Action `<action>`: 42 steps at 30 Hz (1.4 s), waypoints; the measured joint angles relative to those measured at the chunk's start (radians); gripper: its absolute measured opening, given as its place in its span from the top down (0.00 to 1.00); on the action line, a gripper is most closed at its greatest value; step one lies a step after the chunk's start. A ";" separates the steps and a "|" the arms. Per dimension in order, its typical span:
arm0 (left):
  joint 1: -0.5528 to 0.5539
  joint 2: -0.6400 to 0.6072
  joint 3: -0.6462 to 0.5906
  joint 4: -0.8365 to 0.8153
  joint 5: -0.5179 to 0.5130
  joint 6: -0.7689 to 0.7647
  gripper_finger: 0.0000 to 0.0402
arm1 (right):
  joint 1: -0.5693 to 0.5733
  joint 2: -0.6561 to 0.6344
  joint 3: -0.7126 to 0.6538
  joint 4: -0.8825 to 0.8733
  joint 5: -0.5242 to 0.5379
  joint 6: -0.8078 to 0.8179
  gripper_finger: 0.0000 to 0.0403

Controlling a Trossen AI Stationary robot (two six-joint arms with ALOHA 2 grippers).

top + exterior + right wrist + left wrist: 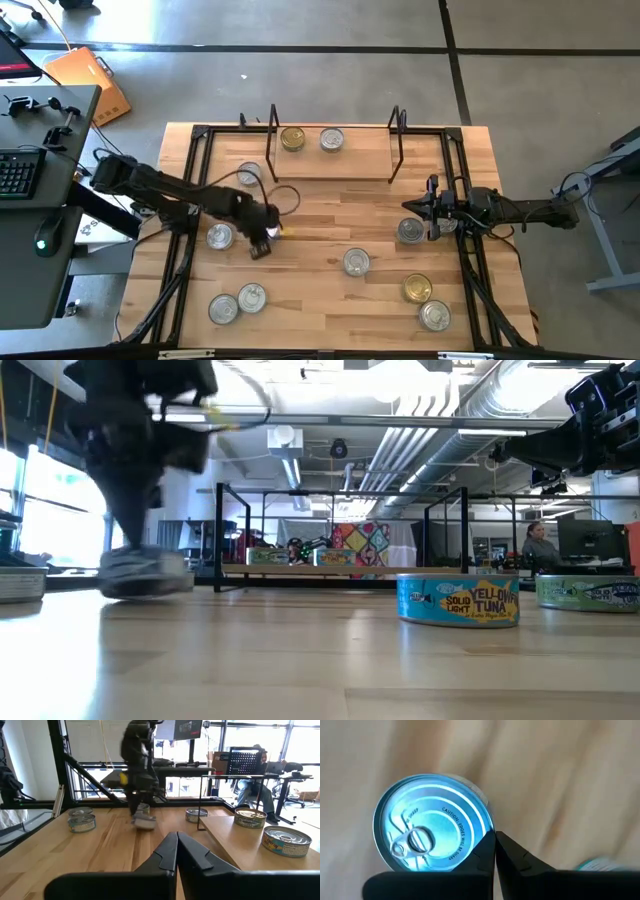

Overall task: Stack canned seafood by type on shelf
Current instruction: Put the blue tuna can on the shelf

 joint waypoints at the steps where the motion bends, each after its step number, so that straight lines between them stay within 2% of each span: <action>1: -0.016 0.013 0.000 0.063 0.000 0.010 1.00 | 0.000 0.000 0.000 0.000 0.000 0.000 1.00; 4: -0.047 0.062 0.002 0.240 -0.008 0.049 1.00 | 0.000 0.000 0.000 0.000 0.000 0.000 1.00; 6: -0.056 0.106 0.027 0.295 -0.032 0.085 1.00 | 0.000 0.000 0.000 0.000 0.000 0.000 1.00; 11: -0.059 0.230 0.139 0.294 -0.130 0.208 1.00 | 0.000 0.000 0.000 0.000 0.000 0.000 1.00; 21: -0.037 0.423 0.281 0.307 -0.233 0.386 1.00 | 0.000 0.000 0.000 0.000 0.000 0.000 1.00; 25: -0.028 0.452 0.297 0.349 -0.279 0.444 1.00 | 0.000 0.000 0.000 0.000 0.000 0.000 1.00; 37: 0.027 0.459 0.298 0.505 -0.280 0.542 1.00 | 0.000 0.000 0.000 0.013 0.003 -0.038 1.00; 39: 0.029 0.459 0.298 0.506 -0.280 0.550 1.00 | 0.000 0.000 0.000 0.013 0.003 0.044 1.00; 42: 0.029 0.459 0.298 0.507 -0.280 0.551 1.00 | 0.000 0.000 0.000 0.058 0.034 0.300 1.00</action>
